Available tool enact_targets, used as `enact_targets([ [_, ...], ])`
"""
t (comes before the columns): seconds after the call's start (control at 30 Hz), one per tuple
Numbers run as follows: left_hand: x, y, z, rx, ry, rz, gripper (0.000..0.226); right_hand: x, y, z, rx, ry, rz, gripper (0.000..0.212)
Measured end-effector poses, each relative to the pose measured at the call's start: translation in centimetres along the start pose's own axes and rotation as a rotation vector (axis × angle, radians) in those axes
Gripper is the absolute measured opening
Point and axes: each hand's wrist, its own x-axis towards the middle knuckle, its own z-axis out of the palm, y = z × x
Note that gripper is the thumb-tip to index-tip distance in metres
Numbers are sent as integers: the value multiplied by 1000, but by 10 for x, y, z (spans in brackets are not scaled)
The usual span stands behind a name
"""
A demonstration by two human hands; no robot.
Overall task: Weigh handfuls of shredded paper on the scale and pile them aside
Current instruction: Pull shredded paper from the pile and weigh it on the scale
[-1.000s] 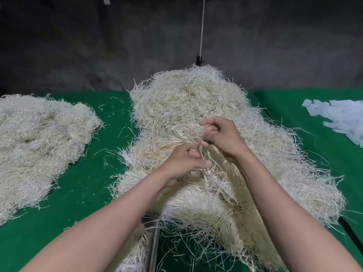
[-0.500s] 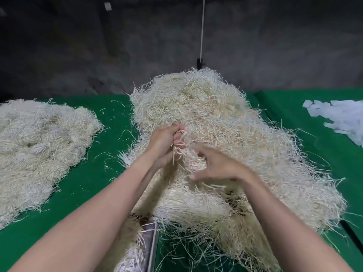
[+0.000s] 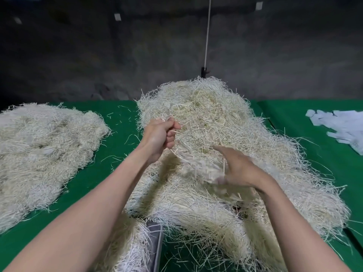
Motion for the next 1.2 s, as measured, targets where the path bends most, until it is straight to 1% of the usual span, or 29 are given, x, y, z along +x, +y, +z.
enact_targets([
  [0.07, -6, 2, 7, -10, -58, -4, 29, 3, -35, -7, 205, 21, -156, 105],
  [0.1, -10, 4, 10, -2, -70, 4, 29, 7, -47, -1, 285, 22, -184, 99],
  [0.13, -13, 9, 12, 27, -60, 31, 30, 10, -54, 7, 307, 6, -178, 87],
  [0.2, -17, 20, 6, 159, 40, 168, 33, 12, -46, 25, 264, -68, -43, 60],
  [0.23, -16, 26, -2, 272, 114, 261, 34, 10, -35, 31, 273, -75, 57, 51],
  [0.27, -14, 29, -11, 429, 171, 345, 33, 8, -24, 33, 314, -54, 131, 46],
  [0.3, -11, 31, -18, 622, 183, 402, 30, 6, -16, 33, 378, -25, 154, 41],
  [0.33, -12, 29, -20, 842, 125, 408, 23, 6, -13, 32, 423, 5, 132, 37],
  [0.37, -13, 23, -17, 1030, -7, 354, 14, 6, -14, 30, 418, 38, 87, 38],
  [0.4, -14, 11, -11, 1188, -164, 269, 26, 8, -18, 28, 403, 72, 47, 41],
  [0.43, -14, -6, -2, 1316, -323, 190, 46, 8, -22, 26, 409, 106, 11, 41],
  [0.47, -14, -24, 8, 1432, -437, 149, 53, 7, -27, 23, 447, 129, -19, 37],
  [0.5, -14, -37, 15, 1518, -479, 160, 42, 5, -29, 20, 511, 132, -41, 35],
  [0.53, -13, -46, 19, 1563, -474, 198, 23, 2, -28, 17, 581, 134, -64, 37],
  [0.57, -9, -52, 17, 1504, -439, 194, 19, -2, -25, 13, 620, 128, -71, 39],
  [0.6, -6, -52, 15, 1362, -402, 139, 20, -7, -21, 11, 645, 117, -70, 39],
  [0.63, -4, -49, 12, 1156, -384, 59, 14, -11, -18, 9, 672, 105, -66, 37],
  [0.67, -2, -45, 10, 957, -379, 8, 20, -13, -15, 7, 711, 83, -56, 32],
  [0.7, -1, -41, 9, 807, -403, -48, 32, -13, -13, 7, 759, 54, -41, 26],
  [0.73, -1, -40, 10, 712, -429, -80, 37, -13, -14, 8, 802, 34, -27, 18],
  [0.77, -2, -42, 13, 661, -434, -92, 36, -12, -14, 9, 812, 29, -16, 10],
  [0.8, -2, -43, 18, 618, -397, -80, 33, -11, -16, 9, 814, 36, -7, 6],
  [0.9, 1, -46, 23, 448, -163, -17, 11, -8, -18, 9, 892, 68, 27, 19],
  [0.97, 1, -49, 22, 318, -71, -27, 6, -8, -18, 8, 939, 109, 48, 15],
  [1.0, 0, -50, 23, 235, -59, -61, 10, -8, -19, 7, 950, 110, 53, 15],
  [1.1, -3, -50, 33, -104, -120, -225, 15, -10, -26, 10, 1030, 1, -4, 19],
  [1.13, -4, -47, 37, -220, -112, -259, 15, -9, -27, 12, 974, -14, -13, 18],
  [1.17, -3, -45, 40, -298, -74, -276, 13, -6, -26, 14, 818, 11, -9, 20],
  [1.2, -1, -43, 42, -303, -22, -269, 10, -3, -22, 17, 601, 59, -8, 25],
])
